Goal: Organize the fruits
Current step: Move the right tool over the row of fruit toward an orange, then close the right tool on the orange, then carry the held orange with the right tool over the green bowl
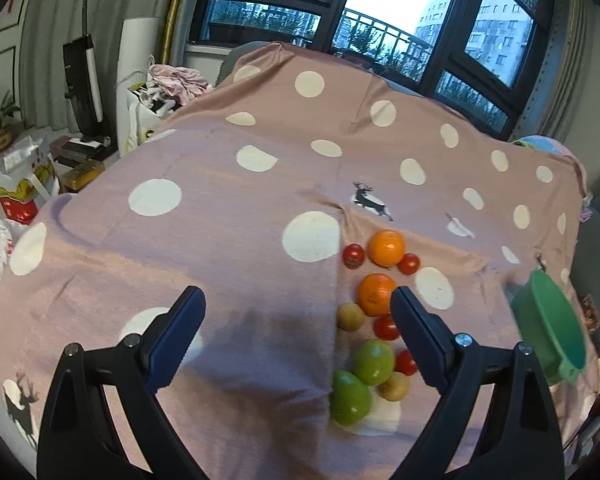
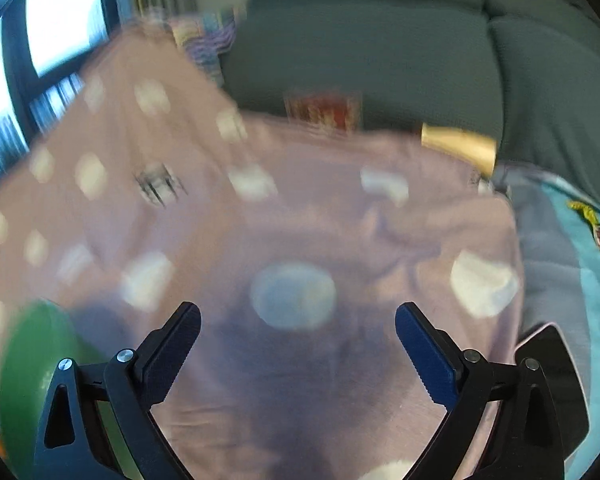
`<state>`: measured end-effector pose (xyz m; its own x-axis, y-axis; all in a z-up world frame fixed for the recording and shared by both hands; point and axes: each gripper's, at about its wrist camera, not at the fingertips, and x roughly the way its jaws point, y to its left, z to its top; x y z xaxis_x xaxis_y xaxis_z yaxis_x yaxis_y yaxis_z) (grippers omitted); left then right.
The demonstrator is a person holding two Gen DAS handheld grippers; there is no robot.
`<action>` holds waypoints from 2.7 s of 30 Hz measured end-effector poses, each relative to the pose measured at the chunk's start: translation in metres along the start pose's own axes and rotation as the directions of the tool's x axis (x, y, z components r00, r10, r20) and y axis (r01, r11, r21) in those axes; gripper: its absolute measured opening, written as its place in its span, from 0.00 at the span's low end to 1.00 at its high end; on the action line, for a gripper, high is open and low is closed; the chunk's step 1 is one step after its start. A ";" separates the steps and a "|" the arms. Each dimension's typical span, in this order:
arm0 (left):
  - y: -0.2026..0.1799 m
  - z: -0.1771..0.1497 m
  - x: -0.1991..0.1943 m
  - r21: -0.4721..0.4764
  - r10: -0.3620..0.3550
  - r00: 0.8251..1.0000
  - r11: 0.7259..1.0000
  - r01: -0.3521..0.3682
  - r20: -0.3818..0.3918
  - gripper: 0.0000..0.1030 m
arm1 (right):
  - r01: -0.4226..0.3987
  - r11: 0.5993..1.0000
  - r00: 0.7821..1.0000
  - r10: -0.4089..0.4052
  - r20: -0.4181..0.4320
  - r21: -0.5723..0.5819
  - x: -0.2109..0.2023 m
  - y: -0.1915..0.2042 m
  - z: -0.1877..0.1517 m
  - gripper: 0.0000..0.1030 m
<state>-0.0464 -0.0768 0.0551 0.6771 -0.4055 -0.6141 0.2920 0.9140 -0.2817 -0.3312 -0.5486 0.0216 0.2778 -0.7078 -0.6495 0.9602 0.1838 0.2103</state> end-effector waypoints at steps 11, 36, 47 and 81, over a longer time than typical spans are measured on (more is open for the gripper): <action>-0.006 0.000 -0.015 -0.010 -0.065 0.998 0.998 0.065 -0.013 0.82 | -0.289 0.903 0.930 0.344 0.131 -0.319 -0.127 0.131 -0.031 0.96; 0.012 -0.003 0.005 -0.051 -0.122 0.979 0.992 0.115 -0.161 0.40 | -0.734 0.496 0.655 0.338 -0.675 -0.464 -0.104 0.383 -0.221 0.55; 0.000 -0.006 0.006 -0.030 -0.156 0.975 0.988 0.153 -0.161 0.40 | -0.807 0.485 0.544 0.388 -0.744 -0.337 -0.096 0.354 -0.210 0.41; -0.069 -0.043 0.022 0.033 -0.300 0.898 0.944 0.327 -0.321 0.40 | -0.784 0.526 0.587 0.458 -0.667 -0.329 -0.108 0.233 -0.165 0.60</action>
<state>-0.0807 -0.1499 0.0290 0.3039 -0.6421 -0.7038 0.5194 0.7310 -0.4425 -0.1329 -0.3165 0.0203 0.6227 0.1241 -0.7726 0.2967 0.8762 0.3798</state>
